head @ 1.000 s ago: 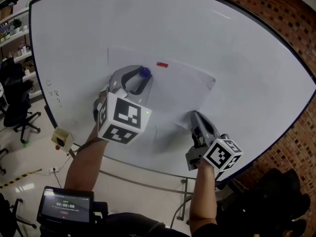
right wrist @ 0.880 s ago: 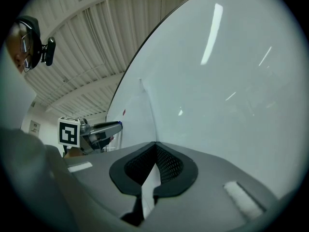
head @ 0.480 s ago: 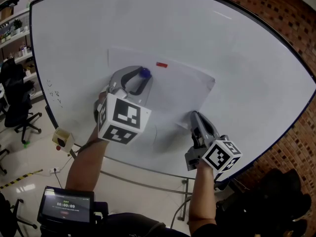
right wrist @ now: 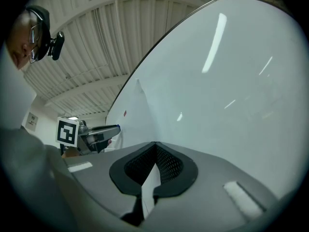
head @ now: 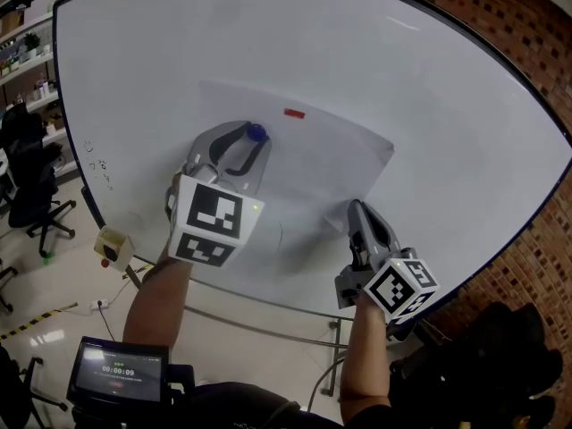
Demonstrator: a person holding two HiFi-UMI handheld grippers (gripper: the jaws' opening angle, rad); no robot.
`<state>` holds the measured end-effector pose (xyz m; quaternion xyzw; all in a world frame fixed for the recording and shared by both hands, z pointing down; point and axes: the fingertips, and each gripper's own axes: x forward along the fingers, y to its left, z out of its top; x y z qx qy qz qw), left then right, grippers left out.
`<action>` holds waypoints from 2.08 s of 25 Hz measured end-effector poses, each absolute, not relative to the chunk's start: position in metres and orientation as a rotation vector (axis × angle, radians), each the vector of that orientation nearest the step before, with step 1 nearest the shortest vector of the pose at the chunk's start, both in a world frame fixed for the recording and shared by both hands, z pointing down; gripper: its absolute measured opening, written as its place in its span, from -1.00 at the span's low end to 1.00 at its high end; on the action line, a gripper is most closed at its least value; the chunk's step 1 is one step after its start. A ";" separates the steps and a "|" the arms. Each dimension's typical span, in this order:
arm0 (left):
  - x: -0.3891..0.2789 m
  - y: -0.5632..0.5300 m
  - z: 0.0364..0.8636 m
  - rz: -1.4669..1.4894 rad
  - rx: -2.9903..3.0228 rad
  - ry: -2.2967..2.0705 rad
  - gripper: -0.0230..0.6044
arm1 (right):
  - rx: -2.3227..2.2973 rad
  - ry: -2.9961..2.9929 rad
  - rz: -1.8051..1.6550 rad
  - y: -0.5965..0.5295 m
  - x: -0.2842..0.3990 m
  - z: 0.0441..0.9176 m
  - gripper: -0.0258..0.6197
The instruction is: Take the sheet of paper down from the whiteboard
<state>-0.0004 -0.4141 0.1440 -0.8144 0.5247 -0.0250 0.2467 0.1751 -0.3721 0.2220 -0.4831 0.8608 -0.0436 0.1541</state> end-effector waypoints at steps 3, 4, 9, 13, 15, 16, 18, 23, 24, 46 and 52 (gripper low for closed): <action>-0.005 -0.411 0.149 -0.034 -2.250 1.453 -0.54 | -1.408 2.459 -0.092 -0.369 0.178 0.222 -0.88; -0.008 -0.411 0.150 -0.017 -2.261 1.464 -0.54 | -1.418 2.457 -0.082 -0.369 0.177 0.223 -0.88; -0.018 -0.393 0.159 0.073 -2.295 1.540 -0.54 | -1.449 2.456 -0.032 -0.353 0.182 0.223 -0.88; -0.017 -0.365 0.177 0.121 -2.318 1.617 -0.54 | -1.449 2.469 -0.026 -0.328 0.192 0.229 -0.88; -0.020 -0.355 0.186 0.138 -2.319 1.636 -0.54 | -1.451 2.473 -0.026 -0.321 0.191 0.234 -0.89; -0.021 -0.351 0.189 0.148 -2.319 1.637 -0.54 | -1.455 2.472 -0.026 -0.319 0.190 0.237 -0.88; -0.023 -0.344 0.196 0.169 -2.322 1.635 -0.54 | -1.468 2.469 -0.028 -0.314 0.188 0.242 -0.89; -0.037 -0.325 0.233 0.183 -2.372 1.651 -0.54 | -1.535 2.461 -0.025 -0.284 0.176 0.267 -0.88; -0.041 -0.321 0.240 0.180 -2.388 1.649 -0.54 | -1.563 2.455 -0.017 -0.277 0.174 0.271 -0.89; -0.135 -0.189 0.394 0.077 -2.677 1.647 -0.54 | -2.061 2.304 -0.067 -0.122 0.112 0.396 -0.88; -0.130 -0.156 0.402 0.102 -2.673 1.642 -0.54 | -2.113 2.253 -0.071 -0.083 0.115 0.410 -0.88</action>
